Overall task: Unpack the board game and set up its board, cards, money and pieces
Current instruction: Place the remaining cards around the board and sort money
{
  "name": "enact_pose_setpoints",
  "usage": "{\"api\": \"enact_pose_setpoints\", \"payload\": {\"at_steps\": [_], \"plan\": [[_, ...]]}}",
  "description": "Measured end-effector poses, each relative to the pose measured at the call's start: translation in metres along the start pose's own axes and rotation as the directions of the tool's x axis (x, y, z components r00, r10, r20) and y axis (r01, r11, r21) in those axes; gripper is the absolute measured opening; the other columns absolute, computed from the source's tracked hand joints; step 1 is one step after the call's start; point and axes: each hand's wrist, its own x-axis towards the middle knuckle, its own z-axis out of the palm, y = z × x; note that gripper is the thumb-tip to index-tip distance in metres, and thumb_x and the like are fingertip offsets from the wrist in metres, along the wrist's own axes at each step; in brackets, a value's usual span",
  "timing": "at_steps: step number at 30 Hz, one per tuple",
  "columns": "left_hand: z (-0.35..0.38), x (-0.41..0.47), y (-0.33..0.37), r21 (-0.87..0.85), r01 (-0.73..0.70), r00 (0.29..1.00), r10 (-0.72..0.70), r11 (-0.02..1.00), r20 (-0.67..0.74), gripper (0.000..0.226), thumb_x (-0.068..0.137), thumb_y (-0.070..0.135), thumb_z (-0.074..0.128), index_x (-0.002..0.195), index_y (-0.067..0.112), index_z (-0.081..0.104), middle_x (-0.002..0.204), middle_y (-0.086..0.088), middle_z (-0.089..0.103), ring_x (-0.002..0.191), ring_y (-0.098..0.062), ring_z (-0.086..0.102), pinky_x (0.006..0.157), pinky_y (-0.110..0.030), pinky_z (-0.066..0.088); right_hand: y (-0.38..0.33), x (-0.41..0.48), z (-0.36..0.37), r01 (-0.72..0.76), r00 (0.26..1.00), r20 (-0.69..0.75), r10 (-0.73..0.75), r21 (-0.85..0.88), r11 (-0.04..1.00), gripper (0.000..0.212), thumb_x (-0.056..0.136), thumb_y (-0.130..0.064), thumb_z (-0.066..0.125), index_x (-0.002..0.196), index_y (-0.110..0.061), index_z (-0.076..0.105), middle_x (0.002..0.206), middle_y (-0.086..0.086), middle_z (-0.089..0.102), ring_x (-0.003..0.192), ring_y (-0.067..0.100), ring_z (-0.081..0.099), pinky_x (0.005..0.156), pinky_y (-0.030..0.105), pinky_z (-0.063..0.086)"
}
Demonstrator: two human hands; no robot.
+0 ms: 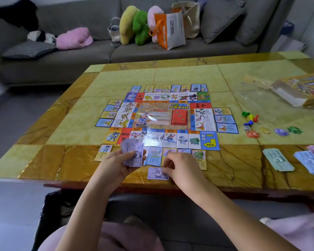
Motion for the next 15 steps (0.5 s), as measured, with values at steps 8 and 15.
{"api": "enact_pose_setpoints", "payload": {"at_steps": [8,15], "plan": [[0.0079,-0.0009,-0.0039,0.038,0.026,0.998,-0.028,0.999,0.048,0.019,0.094,0.0,0.047,0.109,-0.004,0.057,0.087,-0.017,0.073,0.073,-0.021,0.072,0.056,-0.026,0.057,-0.0012,0.0026,-0.0001,0.007,0.999,0.034,-0.008,0.029,1.0,0.012,0.079,-0.021,0.075,0.079,-0.015,0.064,0.077,-0.003,0.066,0.072,0.011,0.06,0.068,0.028,0.05],[0.0087,0.0003,-0.0022,0.03,0.011,0.998,-0.013,0.999,0.058,0.017,0.095,0.0,0.045,0.108,-0.002,0.057,0.084,-0.015,0.073,0.073,-0.02,0.072,0.059,-0.026,0.058,-0.0069,0.0043,0.0039,0.032,0.999,0.04,-0.033,0.029,0.999,0.012,0.081,-0.023,0.073,0.08,-0.015,0.063,0.079,-0.003,0.064,0.073,0.01,0.056,0.067,0.023,0.045]]}}
